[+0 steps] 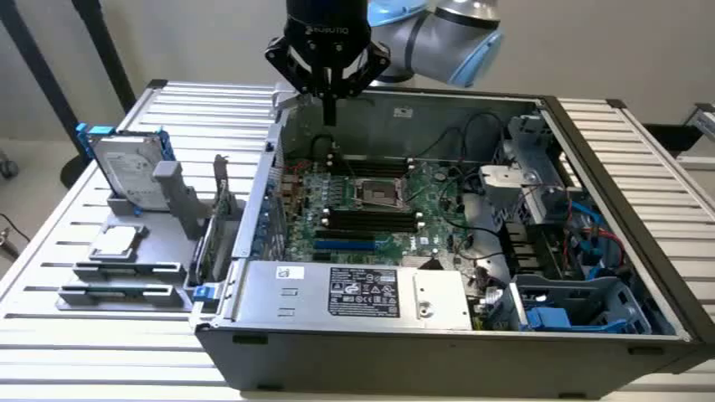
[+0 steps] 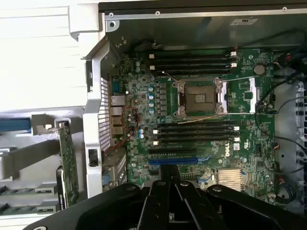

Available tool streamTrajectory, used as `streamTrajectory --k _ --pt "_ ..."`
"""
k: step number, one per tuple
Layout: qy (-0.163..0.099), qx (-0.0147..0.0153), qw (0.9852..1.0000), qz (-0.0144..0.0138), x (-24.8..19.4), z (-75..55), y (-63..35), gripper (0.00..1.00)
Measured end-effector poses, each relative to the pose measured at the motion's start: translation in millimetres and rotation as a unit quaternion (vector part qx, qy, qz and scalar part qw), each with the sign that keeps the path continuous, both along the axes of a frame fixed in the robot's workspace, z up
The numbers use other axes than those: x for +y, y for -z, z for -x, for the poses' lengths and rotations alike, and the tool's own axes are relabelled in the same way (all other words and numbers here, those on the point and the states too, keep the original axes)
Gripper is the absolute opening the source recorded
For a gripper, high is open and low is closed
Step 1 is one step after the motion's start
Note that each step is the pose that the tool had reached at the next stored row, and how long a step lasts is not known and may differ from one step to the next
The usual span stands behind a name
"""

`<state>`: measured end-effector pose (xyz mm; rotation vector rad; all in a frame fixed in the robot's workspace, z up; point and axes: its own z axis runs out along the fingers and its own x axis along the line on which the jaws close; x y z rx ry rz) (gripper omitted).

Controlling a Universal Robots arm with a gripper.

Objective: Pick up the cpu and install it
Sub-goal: 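Reach for the cpu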

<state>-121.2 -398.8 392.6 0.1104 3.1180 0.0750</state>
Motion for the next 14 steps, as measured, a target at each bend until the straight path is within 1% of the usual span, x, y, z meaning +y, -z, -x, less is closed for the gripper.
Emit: streamTrajectory --k 14 --pt "0.0 0.0 1.0 0.0 0.0 0.0 0.0 0.11"
